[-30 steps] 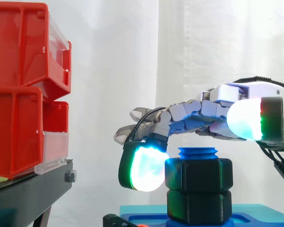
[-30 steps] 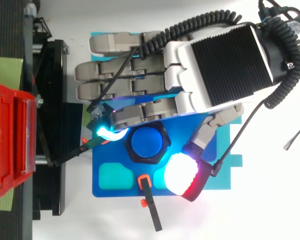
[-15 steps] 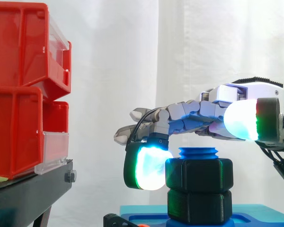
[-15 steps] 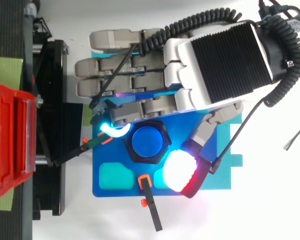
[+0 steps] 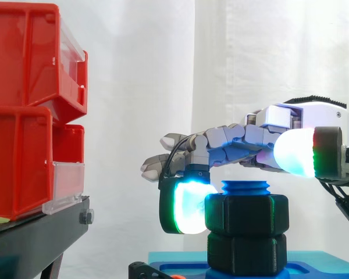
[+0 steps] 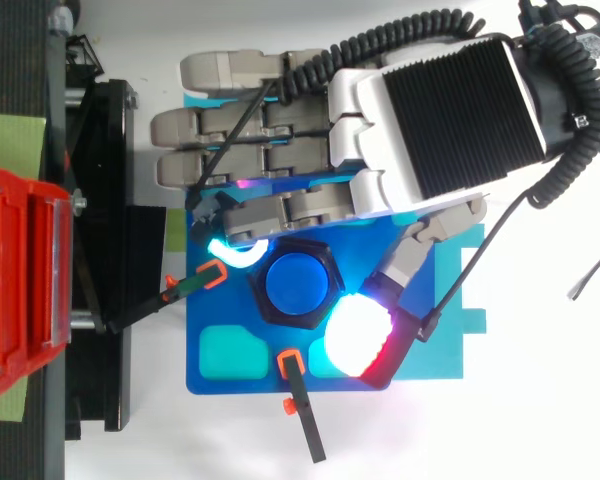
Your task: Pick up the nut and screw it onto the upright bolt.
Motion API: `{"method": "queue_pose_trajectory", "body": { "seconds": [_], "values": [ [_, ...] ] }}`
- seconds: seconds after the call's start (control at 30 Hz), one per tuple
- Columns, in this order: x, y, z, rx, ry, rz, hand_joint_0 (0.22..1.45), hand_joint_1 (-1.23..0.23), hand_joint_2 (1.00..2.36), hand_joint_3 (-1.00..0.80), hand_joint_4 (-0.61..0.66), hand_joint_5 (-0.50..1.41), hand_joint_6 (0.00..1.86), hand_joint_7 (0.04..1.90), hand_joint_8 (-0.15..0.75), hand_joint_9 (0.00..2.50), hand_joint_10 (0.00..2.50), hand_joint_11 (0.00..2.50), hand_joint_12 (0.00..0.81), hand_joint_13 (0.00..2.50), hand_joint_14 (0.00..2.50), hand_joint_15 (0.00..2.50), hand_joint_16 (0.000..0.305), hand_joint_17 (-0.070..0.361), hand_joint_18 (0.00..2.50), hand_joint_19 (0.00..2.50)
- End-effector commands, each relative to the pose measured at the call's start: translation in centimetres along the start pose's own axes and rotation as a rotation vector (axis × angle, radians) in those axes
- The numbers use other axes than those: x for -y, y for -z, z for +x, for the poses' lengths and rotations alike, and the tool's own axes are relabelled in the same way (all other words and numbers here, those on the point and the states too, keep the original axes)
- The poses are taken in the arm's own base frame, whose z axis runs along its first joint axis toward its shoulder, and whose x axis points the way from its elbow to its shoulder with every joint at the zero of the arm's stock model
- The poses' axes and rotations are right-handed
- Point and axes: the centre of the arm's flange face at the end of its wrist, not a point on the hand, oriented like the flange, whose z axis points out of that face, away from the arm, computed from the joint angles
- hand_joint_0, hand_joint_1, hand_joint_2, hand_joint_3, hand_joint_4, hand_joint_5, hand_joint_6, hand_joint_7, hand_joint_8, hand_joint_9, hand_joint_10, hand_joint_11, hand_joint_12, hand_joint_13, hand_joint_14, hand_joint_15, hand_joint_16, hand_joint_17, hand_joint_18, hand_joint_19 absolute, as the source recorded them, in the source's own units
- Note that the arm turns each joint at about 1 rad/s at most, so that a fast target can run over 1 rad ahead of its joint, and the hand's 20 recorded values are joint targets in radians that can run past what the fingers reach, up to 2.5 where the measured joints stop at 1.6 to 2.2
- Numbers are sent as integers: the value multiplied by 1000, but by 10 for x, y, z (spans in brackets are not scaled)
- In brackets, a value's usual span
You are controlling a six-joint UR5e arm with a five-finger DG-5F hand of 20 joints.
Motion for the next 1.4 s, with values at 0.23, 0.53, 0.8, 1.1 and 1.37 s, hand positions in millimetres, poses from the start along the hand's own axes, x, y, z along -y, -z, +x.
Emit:
{"method": "queue_pose_trajectory", "body": {
  "seconds": [0.23, 0.53, 0.8, 1.1, 1.37],
  "values": [
    [0, 1, 1, -2, -1, 0, 462, -110, 1000, -500, 197, -37, 535, 1364, 265, 529, 0, 0, 318, 221, 0, 0, 40, 91, 0, 0],
    [2, 1, 0, 3, 3, 1, 467, -119, 1000, -500, 177, -22, 588, 1286, 264, 597, 0, 0, 308, 263, 0, 0, 39, 87, 0, 0],
    [2, 1, 0, -1, 1, 3, 470, -132, 1000, -500, 150, -6, 604, 1282, 263, 674, 0, 0, 298, 305, 0, 0, 37, 82, 0, 0],
    [2, 2, 0, -3, 1, 3, 472, -145, 1000, -500, 122, 0, 618, 1275, 262, 709, 0, 0, 293, 334, 0, 0, 35, 79, 0, 0],
    [2, 2, -1, 1, 3, -1, 471, -150, 1000, -500, 111, 7, 625, 1258, 259, 749, 0, 0, 288, 367, 0, 0, 32, 72, 11, 0]
  ]
}}
